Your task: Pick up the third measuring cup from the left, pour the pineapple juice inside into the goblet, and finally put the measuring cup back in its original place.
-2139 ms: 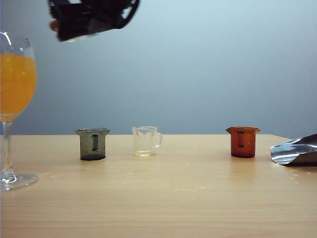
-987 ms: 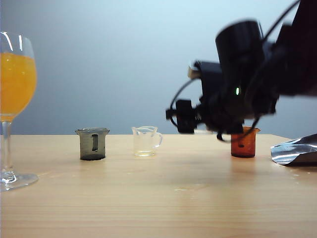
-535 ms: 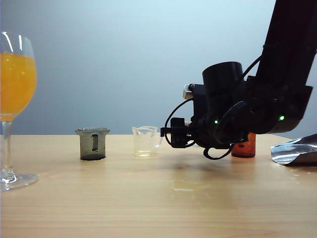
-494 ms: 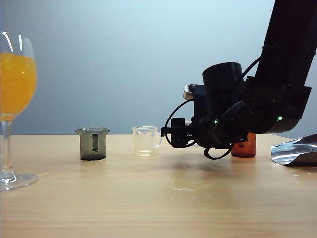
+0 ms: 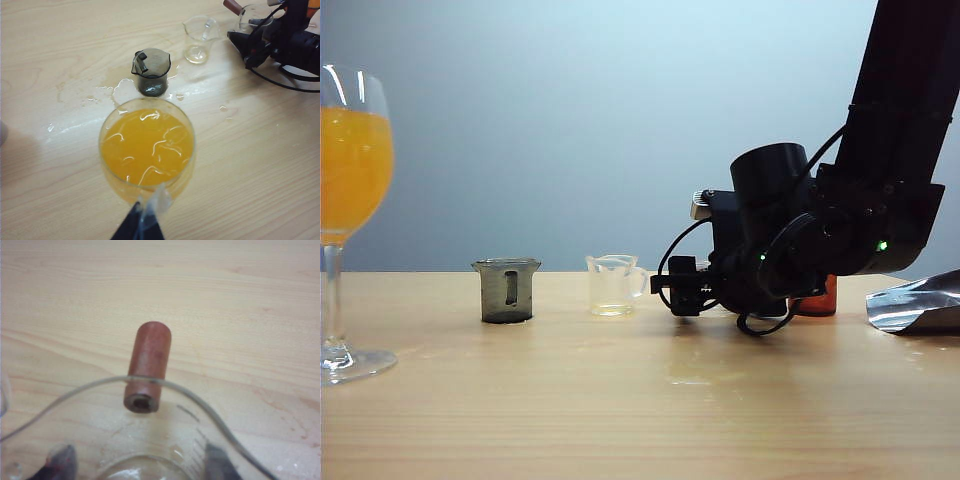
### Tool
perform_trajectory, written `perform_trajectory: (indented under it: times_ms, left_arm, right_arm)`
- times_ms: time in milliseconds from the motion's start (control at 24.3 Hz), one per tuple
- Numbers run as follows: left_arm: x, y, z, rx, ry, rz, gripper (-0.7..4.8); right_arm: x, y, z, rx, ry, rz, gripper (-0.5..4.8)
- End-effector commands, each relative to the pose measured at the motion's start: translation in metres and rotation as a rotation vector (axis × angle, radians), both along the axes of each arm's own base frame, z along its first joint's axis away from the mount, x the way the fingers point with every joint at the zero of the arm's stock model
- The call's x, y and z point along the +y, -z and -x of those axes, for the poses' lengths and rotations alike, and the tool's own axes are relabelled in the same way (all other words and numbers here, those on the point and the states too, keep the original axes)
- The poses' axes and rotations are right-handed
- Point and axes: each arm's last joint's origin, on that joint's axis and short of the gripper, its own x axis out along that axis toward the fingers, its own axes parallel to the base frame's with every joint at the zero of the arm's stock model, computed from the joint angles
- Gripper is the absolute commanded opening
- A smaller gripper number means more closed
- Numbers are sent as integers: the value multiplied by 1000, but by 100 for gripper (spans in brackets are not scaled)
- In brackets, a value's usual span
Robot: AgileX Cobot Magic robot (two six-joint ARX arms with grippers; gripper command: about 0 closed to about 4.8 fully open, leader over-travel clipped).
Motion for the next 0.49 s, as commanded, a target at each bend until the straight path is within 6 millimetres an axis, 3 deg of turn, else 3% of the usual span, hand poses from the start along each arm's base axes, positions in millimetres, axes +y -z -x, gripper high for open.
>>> perform_trajectory:
  times_ms: [41, 494]
  left_arm:
    - [0, -2, 0, -15, 1, 7, -3]
    - [0, -2, 0, -15, 2, 7, -3]
  right_arm:
    - [2, -3, 1, -11, -8, -14, 455]
    - [1, -13, 6, -22, -32, -27, 454]
